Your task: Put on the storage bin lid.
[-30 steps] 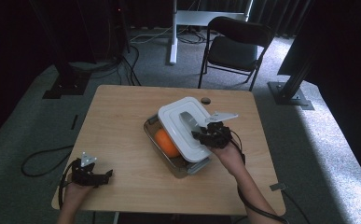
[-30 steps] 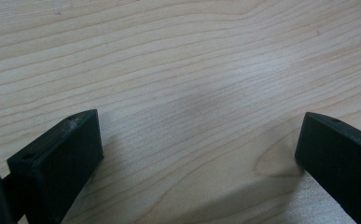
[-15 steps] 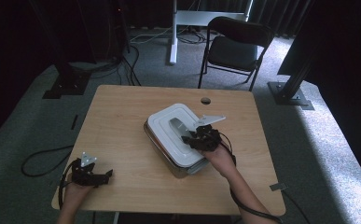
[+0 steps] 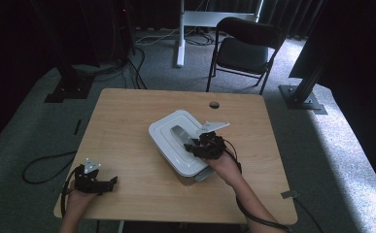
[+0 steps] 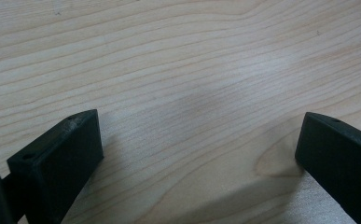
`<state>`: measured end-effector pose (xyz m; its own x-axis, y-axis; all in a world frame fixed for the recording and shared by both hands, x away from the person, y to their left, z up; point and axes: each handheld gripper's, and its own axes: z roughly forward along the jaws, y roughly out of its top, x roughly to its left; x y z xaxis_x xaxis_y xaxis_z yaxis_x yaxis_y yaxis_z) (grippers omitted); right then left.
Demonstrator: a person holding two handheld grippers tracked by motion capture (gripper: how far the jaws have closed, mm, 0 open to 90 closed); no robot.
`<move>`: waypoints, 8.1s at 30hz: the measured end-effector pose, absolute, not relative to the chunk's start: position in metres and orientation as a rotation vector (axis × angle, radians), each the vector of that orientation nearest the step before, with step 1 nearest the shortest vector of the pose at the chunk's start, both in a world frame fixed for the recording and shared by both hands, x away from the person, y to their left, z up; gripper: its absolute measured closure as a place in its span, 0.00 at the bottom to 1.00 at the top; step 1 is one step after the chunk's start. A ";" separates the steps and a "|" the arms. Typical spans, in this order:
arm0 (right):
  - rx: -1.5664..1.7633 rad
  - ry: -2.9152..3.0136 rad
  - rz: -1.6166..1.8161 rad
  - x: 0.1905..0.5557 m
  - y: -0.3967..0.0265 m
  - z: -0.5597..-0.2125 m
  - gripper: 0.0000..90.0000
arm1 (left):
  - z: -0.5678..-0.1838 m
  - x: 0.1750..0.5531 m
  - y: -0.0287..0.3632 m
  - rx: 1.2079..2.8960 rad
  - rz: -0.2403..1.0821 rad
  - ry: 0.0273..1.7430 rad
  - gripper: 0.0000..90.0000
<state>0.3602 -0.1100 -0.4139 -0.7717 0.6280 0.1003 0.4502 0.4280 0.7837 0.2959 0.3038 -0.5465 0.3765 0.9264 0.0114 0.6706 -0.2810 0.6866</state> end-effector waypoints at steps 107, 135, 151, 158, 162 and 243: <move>1.236 2.370 1.240 0.413 -0.206 -0.528 0.18 | -0.515 0.347 0.143 2.120 0.560 1.187 0.01; 1.150 2.416 1.339 0.369 -0.218 -0.518 0.22 | -0.513 0.354 0.130 2.207 0.562 1.094 0.01; 1.114 2.447 1.389 0.354 -0.218 -0.520 0.22 | -0.511 0.360 0.133 2.198 0.574 1.107 0.01; 1.102 2.371 1.340 0.352 -0.214 -0.521 0.16 | -0.512 0.363 0.142 2.177 0.513 1.110 0.01; 1.119 2.296 1.278 0.351 -0.217 -0.522 0.15 | -0.515 0.362 0.147 2.181 0.532 1.123 0.01; 1.594 1.771 0.906 0.288 -0.321 -0.543 0.12 | -0.540 0.286 0.310 1.789 0.720 1.635 0.01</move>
<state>0.2877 -0.3213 -0.5431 -0.1144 0.9933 0.0190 0.5967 0.0534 0.8007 0.2865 0.3103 -0.5399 0.0922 0.9957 -0.0058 0.6678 -0.0575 0.7422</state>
